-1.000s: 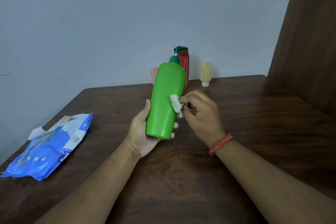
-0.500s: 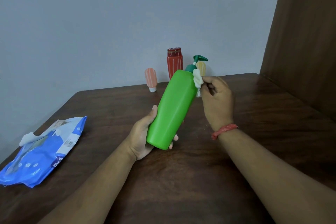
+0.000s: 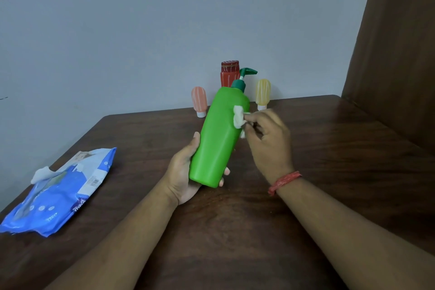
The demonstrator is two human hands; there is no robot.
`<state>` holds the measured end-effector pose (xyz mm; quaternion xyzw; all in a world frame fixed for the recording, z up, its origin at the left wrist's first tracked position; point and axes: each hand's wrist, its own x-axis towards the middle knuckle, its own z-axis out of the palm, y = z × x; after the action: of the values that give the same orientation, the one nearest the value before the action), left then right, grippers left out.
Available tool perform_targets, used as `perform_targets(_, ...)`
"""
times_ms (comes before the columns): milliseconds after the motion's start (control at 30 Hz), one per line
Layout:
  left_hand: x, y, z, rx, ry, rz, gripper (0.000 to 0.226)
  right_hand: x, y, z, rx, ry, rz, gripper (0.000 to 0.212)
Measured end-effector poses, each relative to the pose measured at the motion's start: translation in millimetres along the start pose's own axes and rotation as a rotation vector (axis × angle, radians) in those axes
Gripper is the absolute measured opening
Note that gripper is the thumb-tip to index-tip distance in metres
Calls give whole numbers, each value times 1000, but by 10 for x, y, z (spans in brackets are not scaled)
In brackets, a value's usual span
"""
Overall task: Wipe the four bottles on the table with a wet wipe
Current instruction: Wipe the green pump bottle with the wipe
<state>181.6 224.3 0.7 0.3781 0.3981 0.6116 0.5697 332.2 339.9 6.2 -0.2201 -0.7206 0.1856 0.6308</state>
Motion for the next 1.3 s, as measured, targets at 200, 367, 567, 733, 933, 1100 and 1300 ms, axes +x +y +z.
perform_targets(200,-5,-6,-6,73,-51,-32,63,175,108,-72,55,115,175,17)
perform_targets(367,8,-16,-32,124,-79,-46,68,304,162,-193,448,60,385,20)
perform_targets(567,-5,10,-106,191,36,25,65,272,73,-142,707,-62,456,21)
perform_targets(733,-2,-7,-67,296,171,120,46,262,19,-124,628,-31,383,22)
perform_targets(933,-11,-24,-10,410,150,153,73,240,62,-88,496,-12,312,18)
perform_targets(1100,-4,-33,52,559,115,221,90,214,-4,-60,644,-113,356,19)
perform_targets(1300,-5,-22,35,603,125,255,94,269,-40,-97,648,-84,409,24)
